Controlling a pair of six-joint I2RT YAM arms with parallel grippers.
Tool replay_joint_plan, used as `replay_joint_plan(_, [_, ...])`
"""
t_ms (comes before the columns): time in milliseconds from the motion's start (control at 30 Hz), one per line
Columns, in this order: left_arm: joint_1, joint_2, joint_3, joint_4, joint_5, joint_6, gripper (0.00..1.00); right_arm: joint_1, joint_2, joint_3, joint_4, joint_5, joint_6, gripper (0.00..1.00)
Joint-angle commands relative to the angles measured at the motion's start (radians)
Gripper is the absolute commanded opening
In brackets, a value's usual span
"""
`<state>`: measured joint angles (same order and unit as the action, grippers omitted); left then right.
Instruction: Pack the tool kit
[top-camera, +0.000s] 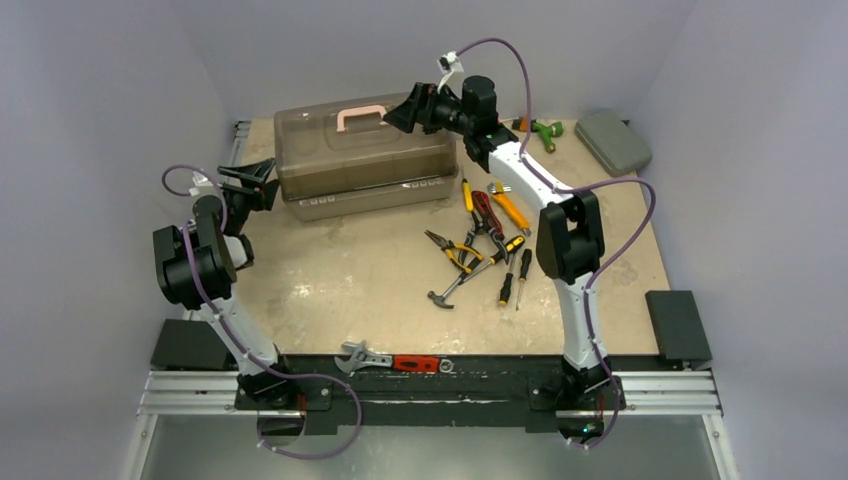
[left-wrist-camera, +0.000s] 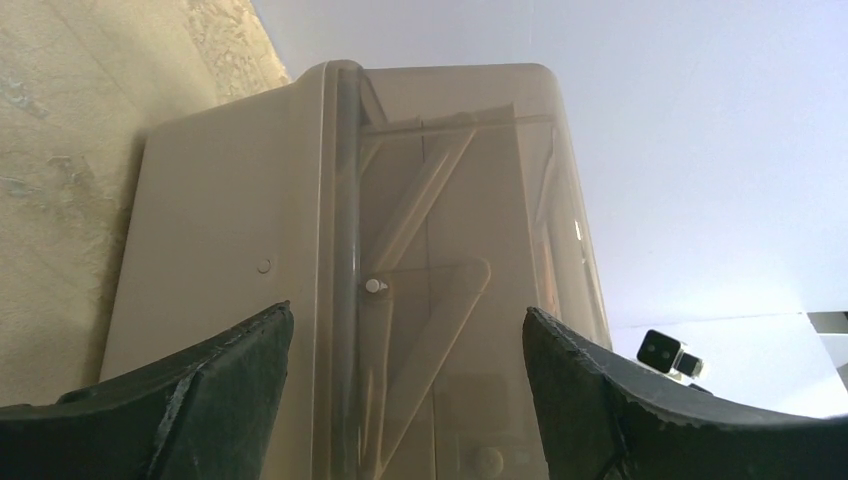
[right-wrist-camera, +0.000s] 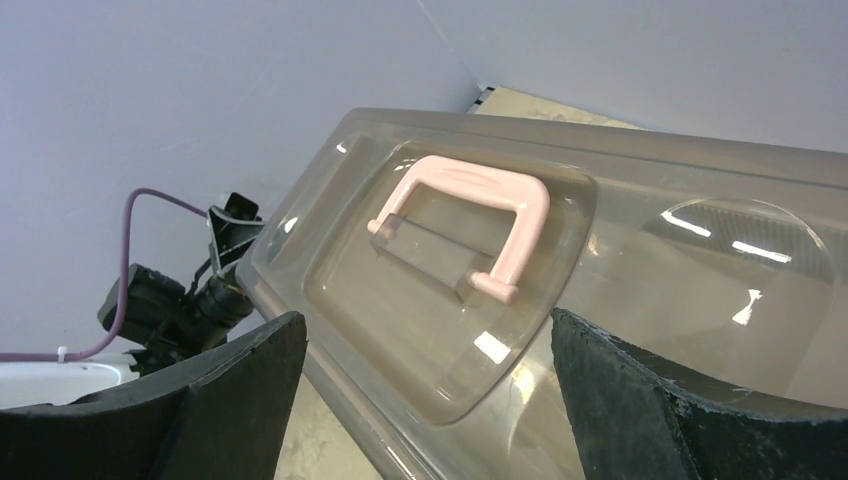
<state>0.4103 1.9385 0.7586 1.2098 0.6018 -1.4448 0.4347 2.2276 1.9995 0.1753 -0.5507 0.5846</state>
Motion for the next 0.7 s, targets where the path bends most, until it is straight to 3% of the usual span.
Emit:
replay_joint_plan(0, [-0.008,-0.087,-0.007,0.014,0.062,0.07,0.82,-0.028,0.012,0.015,-0.147,-0.009,0.013,0.92])
replay_joint_plan(233, [-0.012,-0.402,-0.005,-0.523,0.001,0.345,0.84,-0.05,-0.016,0.126,-0.266,0.052,-0.042,0.95])
replay_joint_plan(400, [-0.063,-0.646,0.071,-1.114,-0.244,0.612,0.86,-0.089,-0.038,0.178,-0.36,0.125,-0.074,0.99])
replay_joint_plan(667, [-0.186,-0.875,0.032,-1.326,-0.419,0.692,0.88,-0.113,-0.069,0.121,-0.441,0.245,-0.101,0.99])
